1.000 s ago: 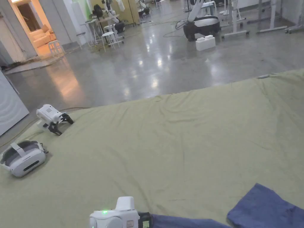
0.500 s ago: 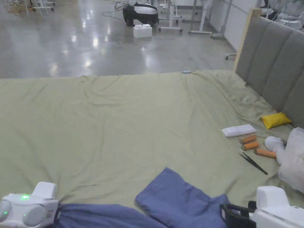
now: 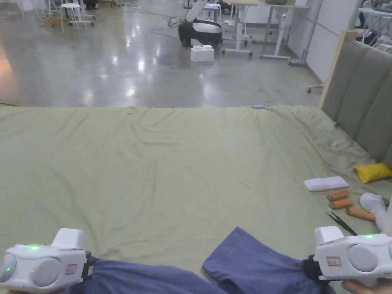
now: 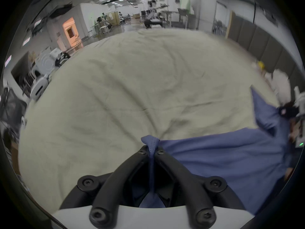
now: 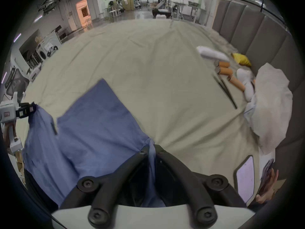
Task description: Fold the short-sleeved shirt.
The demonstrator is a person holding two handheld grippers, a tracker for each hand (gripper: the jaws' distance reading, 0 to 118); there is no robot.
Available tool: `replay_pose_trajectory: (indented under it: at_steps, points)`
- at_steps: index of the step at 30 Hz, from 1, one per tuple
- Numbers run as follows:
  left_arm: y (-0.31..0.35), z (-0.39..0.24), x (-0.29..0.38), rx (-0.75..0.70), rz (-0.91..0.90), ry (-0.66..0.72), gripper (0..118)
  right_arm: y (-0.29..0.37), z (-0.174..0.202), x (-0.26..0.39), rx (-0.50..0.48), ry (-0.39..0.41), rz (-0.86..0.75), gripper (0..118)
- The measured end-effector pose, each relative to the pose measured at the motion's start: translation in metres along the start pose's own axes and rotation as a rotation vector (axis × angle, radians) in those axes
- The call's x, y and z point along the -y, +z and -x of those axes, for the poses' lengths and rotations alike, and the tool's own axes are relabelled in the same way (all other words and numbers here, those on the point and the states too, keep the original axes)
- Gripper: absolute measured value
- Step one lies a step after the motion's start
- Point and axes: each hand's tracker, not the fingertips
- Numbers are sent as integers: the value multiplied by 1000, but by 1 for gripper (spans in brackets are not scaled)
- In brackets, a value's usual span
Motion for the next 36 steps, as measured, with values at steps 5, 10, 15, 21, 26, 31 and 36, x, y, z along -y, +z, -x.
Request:
replay_pose_trajectory:
  at_steps: [5, 10, 15, 21, 26, 31, 36]
  points:
    - [147, 27, 5, 100, -282, 71, 1, 107, -1, 10, -61, -38, -288, 0]
    - [274, 41, 2, 100, -555, 66, 0, 224, 13, 8, -60, -49, -569, 0]
    - [365, 48, -26, 48, -721, 90, 0, 305, 17, -21, -8, -61, -779, 0]
    - [416, 48, -73, 18, -863, 79, 0, 372, 30, -75, -7, -68, -930, 0]
    - [430, 48, -119, -29, -939, 86, 0, 400, 38, -125, 56, -50, -996, 0]
    - [404, 50, -174, -71, -936, 93, 0, 390, 42, -179, 120, -52, -1000, 0]
    - [366, 49, -223, -112, -913, 60, 0, 362, 41, -223, 185, -54, -987, 0]
